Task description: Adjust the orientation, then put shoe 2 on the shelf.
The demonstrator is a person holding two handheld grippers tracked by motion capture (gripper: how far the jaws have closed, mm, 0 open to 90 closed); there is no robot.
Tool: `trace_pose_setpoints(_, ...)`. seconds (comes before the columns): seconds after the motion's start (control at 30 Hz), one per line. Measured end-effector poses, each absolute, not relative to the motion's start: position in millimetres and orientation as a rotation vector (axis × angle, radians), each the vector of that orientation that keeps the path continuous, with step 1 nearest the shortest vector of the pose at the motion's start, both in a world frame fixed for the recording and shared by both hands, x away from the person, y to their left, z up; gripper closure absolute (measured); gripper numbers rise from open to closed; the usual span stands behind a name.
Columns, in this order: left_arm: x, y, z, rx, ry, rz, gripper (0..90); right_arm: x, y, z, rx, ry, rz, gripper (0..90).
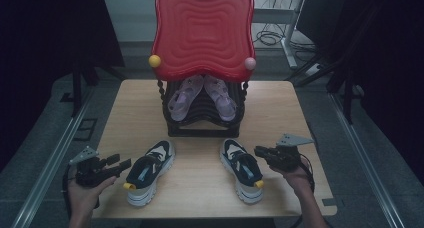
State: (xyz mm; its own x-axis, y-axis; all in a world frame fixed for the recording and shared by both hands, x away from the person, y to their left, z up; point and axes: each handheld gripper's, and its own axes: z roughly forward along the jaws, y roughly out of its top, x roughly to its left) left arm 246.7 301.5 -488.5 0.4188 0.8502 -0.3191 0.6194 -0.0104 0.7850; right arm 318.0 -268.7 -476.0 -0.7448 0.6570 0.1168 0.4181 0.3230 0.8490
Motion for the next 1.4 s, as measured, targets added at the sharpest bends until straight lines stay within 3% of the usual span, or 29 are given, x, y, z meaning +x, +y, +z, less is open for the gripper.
trace_pose_setpoints(0.27, 245, 302, -488, 1.715, 1.284, 0.304, 39.8, 304, -275, -474, 0.984, 2.314, 1.414, 69.8)
trace_pose_setpoints(0.87, 249, 292, -482, 1.738, 1.218, 0.271, 39.8, 290, -298, -469, 1.060, 2.222, 1.434, 58.3)
trace_pose_setpoints(1.4, 258, 277, -495, 1.823, 1.210, 0.246, 43.0, 293, -297, -473, 1.074, 2.233, 1.419, 55.8)
